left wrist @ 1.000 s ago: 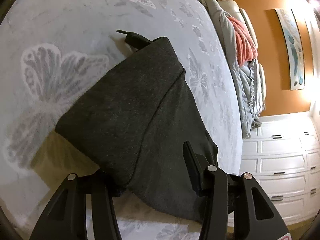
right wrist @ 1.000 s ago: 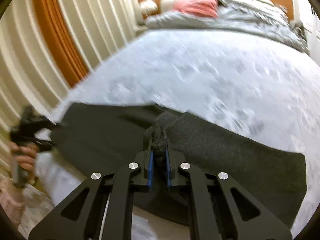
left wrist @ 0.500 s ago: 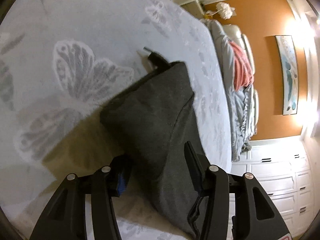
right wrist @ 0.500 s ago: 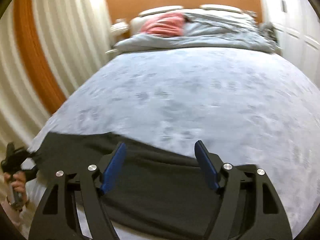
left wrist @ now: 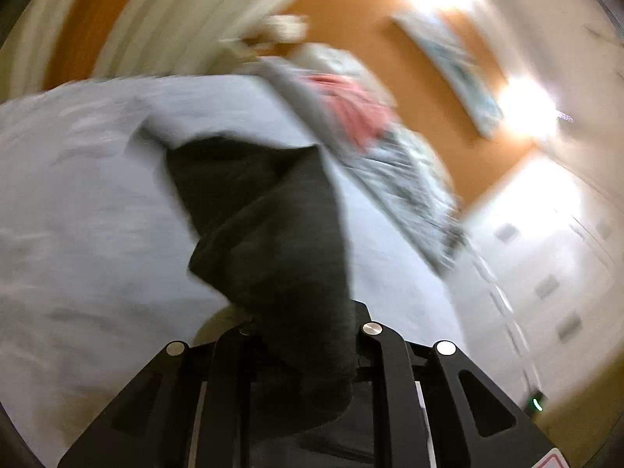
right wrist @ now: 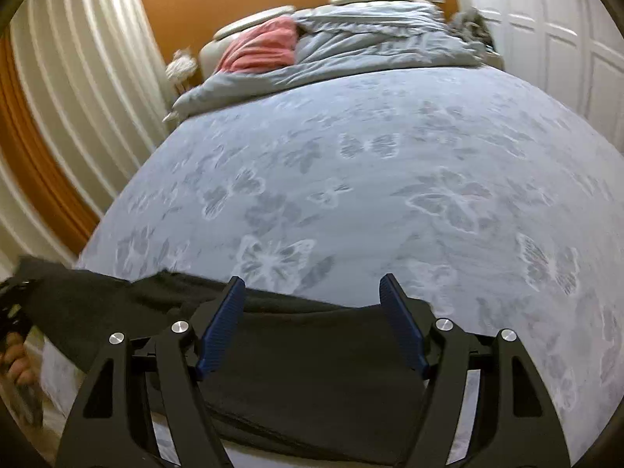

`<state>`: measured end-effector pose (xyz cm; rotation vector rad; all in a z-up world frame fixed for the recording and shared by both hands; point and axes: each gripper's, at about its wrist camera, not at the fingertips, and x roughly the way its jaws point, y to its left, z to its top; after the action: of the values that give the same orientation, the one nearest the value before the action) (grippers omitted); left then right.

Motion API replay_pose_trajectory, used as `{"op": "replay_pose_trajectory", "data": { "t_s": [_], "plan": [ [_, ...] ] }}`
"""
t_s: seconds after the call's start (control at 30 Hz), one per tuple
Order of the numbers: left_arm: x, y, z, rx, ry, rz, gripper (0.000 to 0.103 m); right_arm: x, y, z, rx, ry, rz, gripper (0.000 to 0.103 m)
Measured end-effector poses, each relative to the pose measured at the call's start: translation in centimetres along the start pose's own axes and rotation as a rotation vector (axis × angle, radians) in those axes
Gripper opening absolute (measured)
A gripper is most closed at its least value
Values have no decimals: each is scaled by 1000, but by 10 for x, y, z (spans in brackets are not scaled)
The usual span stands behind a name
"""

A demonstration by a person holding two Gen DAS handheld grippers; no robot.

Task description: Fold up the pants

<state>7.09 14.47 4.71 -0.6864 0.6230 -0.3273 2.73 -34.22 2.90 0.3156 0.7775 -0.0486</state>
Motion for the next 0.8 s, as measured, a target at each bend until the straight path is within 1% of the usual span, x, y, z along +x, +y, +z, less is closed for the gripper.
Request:
{"op": "replay_pose_trajectory", "data": {
  "t_s": [0.03,0.07,0.1,0.13,0.17,0.2,0.23,0.27,0.3,0.33,0.37,0.4,0.43,0.47,0.5,0.53,0.57,0.6,0.63,0.67,0.7,0.73,0.8],
  "plan": [
    [4,-26,-11,86,4,-24,14,-2,-5,0,11,-3,4,69],
    [14,-58,-30,197,33,-52,14,-4,-9,1,21,-11,3,69],
    [29,-85,-52,296,94,-73,16,-6,-12,1,21,-17,-2,69],
    [46,-105,-76,383,177,-90,21,-5,-16,1,14,-18,-13,69],
    [70,-121,-109,487,301,-105,34,-5,-18,2,13,-16,-22,70],
    [86,-124,-134,545,380,-86,36,-3,-22,3,19,-7,-31,70],
    [93,-119,-147,553,415,-60,36,-1,-26,4,28,10,-29,70],
    [97,-107,-156,521,458,-43,36,2,-30,4,44,29,-14,71],
    [97,-95,-158,469,493,-43,37,3,-32,2,57,42,7,75],
    [92,-83,-155,408,518,-57,38,5,-33,-1,61,69,42,76],
    [85,-76,-147,373,514,-56,45,7,-32,-4,52,87,65,77],
    [76,-72,-140,358,490,-47,54,9,-29,-9,41,110,90,77],
    [66,-67,-131,344,452,-53,57,13,-25,-14,22,141,113,77],
    [54,-62,-116,320,395,-85,65,19,-20,-21,-2,177,132,77],
    [43,-58,-107,305,356,-112,74,23,-16,-27,-11,203,148,77],
    [37,-57,-99,301,329,-133,79,32,-13,-35,-6,253,184,77],
    [29,-56,-91,315,301,-136,83,38,-11,-39,7,286,210,77],
    [28,-52,-87,332,287,-126,83,45,-10,-45,32,323,245,77],
    [27,-56,-84,348,259,-111,83,50,-9,-49,60,351,279,77],
    [22,-55,-77,355,211,-96,83,58,-7,-54,96,398,329,77],
    [25,-59,-77,355,192,-84,83,63,-6,-57,118,427,355,77],
    [26,-56,-72,345,180,-70,83,69,-4,-60,138,455,369,77],
    [29,-47,-62,298,186,-54,83,77,-1,-66,160,485,355,77]
  ]
}}
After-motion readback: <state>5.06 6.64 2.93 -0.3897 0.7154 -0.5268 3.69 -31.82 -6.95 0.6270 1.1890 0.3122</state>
